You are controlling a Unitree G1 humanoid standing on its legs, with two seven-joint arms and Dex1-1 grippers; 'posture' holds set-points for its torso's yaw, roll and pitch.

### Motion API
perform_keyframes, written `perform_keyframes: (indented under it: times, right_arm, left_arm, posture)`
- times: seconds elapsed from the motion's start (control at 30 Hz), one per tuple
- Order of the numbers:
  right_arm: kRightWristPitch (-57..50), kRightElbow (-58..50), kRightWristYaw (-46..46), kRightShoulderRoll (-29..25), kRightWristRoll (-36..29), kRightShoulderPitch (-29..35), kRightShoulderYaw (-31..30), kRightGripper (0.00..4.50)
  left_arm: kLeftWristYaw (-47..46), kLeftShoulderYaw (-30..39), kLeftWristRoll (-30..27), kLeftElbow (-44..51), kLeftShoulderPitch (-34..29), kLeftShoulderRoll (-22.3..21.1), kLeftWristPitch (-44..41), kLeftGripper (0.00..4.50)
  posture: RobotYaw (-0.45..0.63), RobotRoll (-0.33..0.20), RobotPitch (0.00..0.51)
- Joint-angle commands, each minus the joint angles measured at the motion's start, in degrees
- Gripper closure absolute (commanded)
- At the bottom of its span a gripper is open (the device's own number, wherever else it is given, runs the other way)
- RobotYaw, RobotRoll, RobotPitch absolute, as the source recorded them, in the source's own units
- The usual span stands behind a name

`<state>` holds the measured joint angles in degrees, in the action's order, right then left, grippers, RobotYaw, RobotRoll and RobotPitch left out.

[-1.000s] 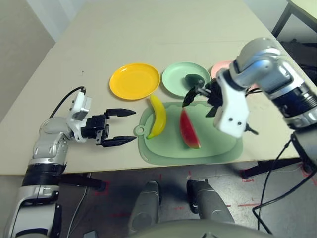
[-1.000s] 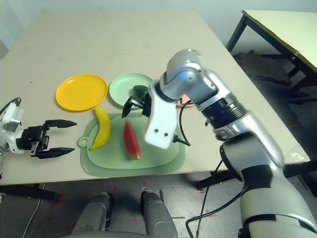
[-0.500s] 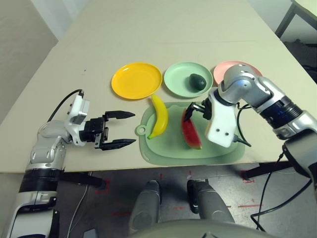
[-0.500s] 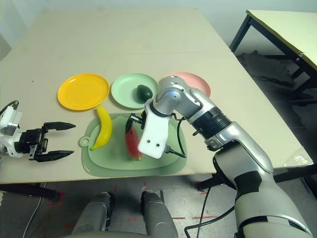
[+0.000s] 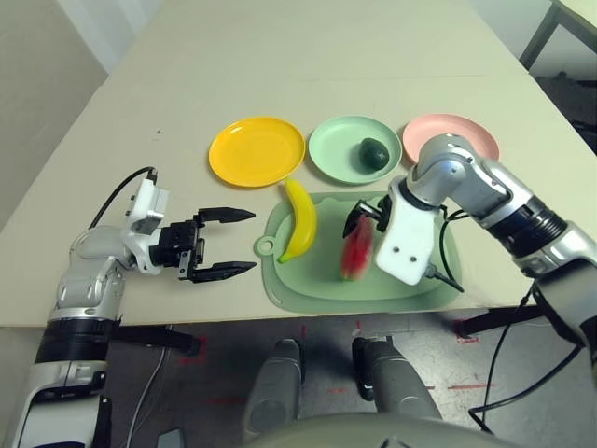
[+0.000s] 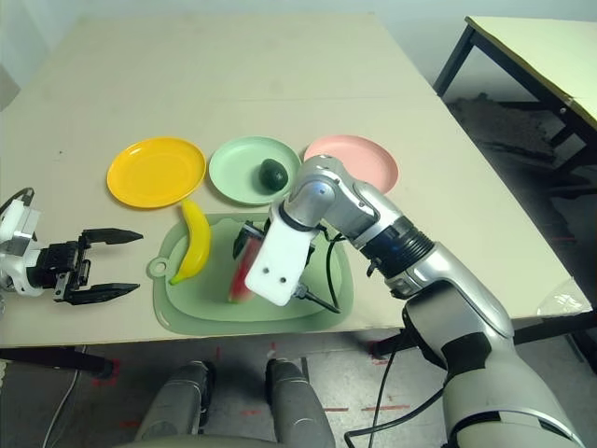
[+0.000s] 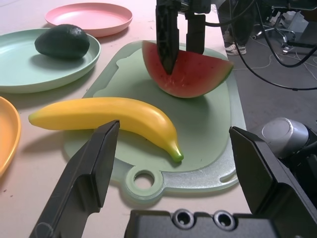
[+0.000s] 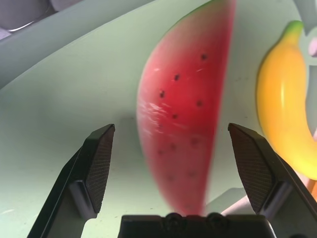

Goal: Place the fruits into color-matched plates.

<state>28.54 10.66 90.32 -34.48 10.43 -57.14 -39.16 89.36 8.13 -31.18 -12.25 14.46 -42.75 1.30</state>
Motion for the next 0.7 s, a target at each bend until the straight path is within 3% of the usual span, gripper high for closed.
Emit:
perform_keyframes:
  times: [0.03, 0.1, 0.23, 0.43, 0.57, 0.7]
  right_arm:
    - [-3.0, -1.3, -2.2, 1.4, 1.7, 0.8, 1.0, 0.04]
    - [-4.4, -0.9, -3.4, 1.8, 3.1, 0.7, 0.9, 0.04]
    - [-7.7, -0.9, -3.8, 2.0, 4.3, 1.0, 0.7, 0.65]
    - [-11.9, -1.7, -2.7, 1.4, 5.3, 2.4, 0.0, 2.88]
    - [-14.2, -3.3, -0.9, 0.5, 5.1, 3.8, 0.0, 3.19]
    - [-15.5, -4.4, -0.1, 0.1, 5.0, 4.6, 0.3, 3.19]
  left_arm:
    - [0.6, 0.0, 0.0, 0.7, -0.1, 0.0, 0.7, 0.00]
    - [0.6, 0.1, -0.1, 0.7, -0.1, 0.1, 0.9, 0.00]
    - [0.7, 0.2, -0.2, 0.6, 0.0, 0.2, 1.4, 0.00]
    - [0.5, 0.9, -0.4, 0.1, 0.5, -0.2, 2.5, 0.00]
    - [0.6, 1.2, -0.5, 0.0, 0.6, -0.5, 2.8, 0.00]
    - [0.6, 1.3, -0.4, -0.3, 0.7, -0.5, 3.1, 0.00]
  posture:
    - [0.05, 0.000, 0.181]
    - [0.05, 0.000, 0.181]
    - [0.05, 0.000, 0.181]
    - [0.06, 0.000, 0.181]
    - [0.06, 0.000, 0.178]
    - [0.06, 0.000, 0.177]
